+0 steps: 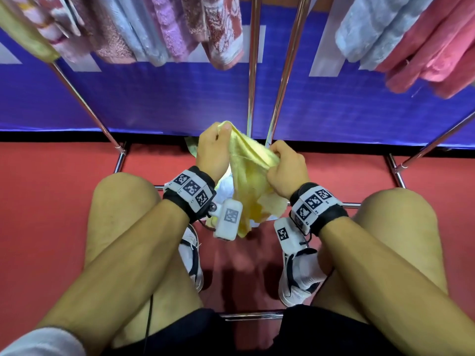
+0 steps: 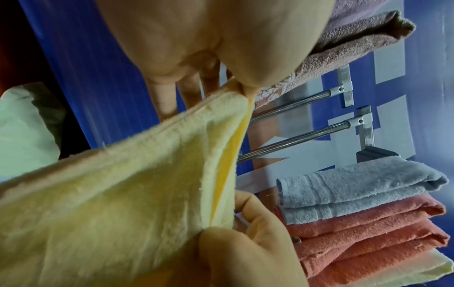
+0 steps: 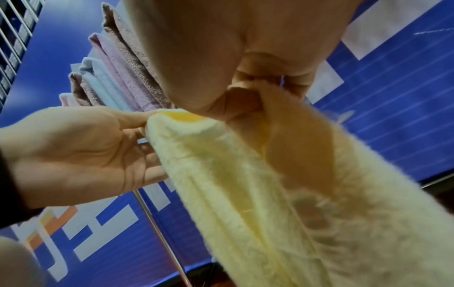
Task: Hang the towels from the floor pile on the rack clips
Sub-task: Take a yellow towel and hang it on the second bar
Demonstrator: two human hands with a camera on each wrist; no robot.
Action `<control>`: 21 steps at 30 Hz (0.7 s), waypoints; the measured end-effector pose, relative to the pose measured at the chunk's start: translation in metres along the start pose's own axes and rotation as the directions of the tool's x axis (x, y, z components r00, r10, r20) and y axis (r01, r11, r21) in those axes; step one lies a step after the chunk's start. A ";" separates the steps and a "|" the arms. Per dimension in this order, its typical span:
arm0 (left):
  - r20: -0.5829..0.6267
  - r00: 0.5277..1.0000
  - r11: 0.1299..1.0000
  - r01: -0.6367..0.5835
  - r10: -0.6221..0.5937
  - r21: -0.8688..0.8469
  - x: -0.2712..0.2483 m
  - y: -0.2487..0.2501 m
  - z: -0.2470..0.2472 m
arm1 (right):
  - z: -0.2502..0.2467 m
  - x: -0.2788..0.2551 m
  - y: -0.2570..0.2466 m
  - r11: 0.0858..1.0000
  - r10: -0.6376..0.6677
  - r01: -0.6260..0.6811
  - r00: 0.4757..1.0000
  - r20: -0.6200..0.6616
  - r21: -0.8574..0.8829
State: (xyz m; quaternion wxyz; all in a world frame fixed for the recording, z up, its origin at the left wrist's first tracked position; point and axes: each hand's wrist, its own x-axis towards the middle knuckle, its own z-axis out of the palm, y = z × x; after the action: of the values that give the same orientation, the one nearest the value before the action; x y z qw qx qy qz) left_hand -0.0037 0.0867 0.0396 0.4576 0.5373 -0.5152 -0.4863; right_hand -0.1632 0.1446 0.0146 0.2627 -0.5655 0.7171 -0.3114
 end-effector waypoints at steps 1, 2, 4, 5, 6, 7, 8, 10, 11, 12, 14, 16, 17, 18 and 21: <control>0.006 1.000 1.000 -0.010 0.010 -0.004 0.001 0.000 0.000 | -0.001 0.001 0.000 1.000 0.004 -0.003 1.000 0.022 -0.010; 0.012 1.000 1.000 -0.014 0.014 -0.006 0.001 -0.001 0.000 | -0.003 0.002 -0.001 1.000 -0.004 0.005 0.999 0.050 -0.010; 0.018 1.000 1.000 -0.015 0.015 0.004 -0.001 -0.001 -0.002 | -0.005 0.000 -0.003 0.999 -0.041 0.038 0.992 0.116 0.026; 0.021 1.000 1.000 -0.016 0.016 0.013 -0.002 0.000 -0.002 | -0.005 -0.002 -0.006 0.997 -0.064 0.058 0.988 0.144 0.046; 0.026 0.999 1.000 -0.021 0.020 0.021 -0.003 0.001 -0.002 | -0.005 -0.004 -0.009 0.996 -0.087 0.080 0.980 0.177 0.045; 0.030 0.999 0.999 -0.031 0.030 0.030 -0.005 0.002 -0.003 | -0.005 -0.006 -0.013 0.994 -0.107 0.107 0.970 0.218 0.011; 0.030 0.999 0.998 -0.047 0.046 0.039 -0.008 0.003 -0.003 | -0.003 -0.006 -0.016 0.989 -0.110 0.132 0.956 0.273 -0.065; 0.018 0.997 0.995 -0.074 0.074 0.061 -0.010 0.004 -0.003 | 0.001 -0.006 -0.020 0.966 -0.105 0.172 0.943 0.316 -0.192; 0.004 0.997 0.994 -0.082 0.082 0.074 -0.009 0.003 -0.004 | 0.002 -0.005 -0.021 0.962 -0.114 0.180 0.947 0.300 -0.205; -0.015 0.996 0.993 -0.082 0.084 0.087 -0.008 0.003 -0.005 | 0.001 -0.005 -0.020 0.969 -0.123 0.173 0.957 0.262 -0.177; -0.066 0.995 0.990 -0.068 0.077 0.121 -0.004 0.002 -0.007 | -0.002 -0.003 -0.015 0.989 -0.097 0.116 0.978 0.184 -0.095; -0.119 0.990 0.987 -0.052 0.070 0.150 -0.001 0.000 -0.012 | -0.006 -0.001 -0.011 0.992 -0.076 0.090 0.985 0.152 -0.092; -0.137 0.988 0.986 -0.054 0.076 0.158 -0.001 -0.001 -0.013 | -0.009 -0.001 -0.010 0.990 -0.052 0.071 0.987 0.153 -0.121; -0.147 0.985 0.984 -0.063 0.088 0.167 -0.002 -0.002 -0.015 | -0.010 0.001 -0.008 0.986 -0.031 0.056 0.988 0.152 -0.160; -0.168 0.981 0.982 -0.072 0.101 0.172 -0.003 -0.006 -0.019 | -0.015 0.003 0.000 0.960 0.027 0.023 0.984 0.175 -0.278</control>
State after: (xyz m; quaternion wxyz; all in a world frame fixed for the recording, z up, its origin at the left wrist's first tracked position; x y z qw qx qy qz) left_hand 0.0162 0.0897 0.0363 0.4761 0.5913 -0.5341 -0.3721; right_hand -0.1744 0.1442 0.0244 0.2434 -0.6215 0.7282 -0.1556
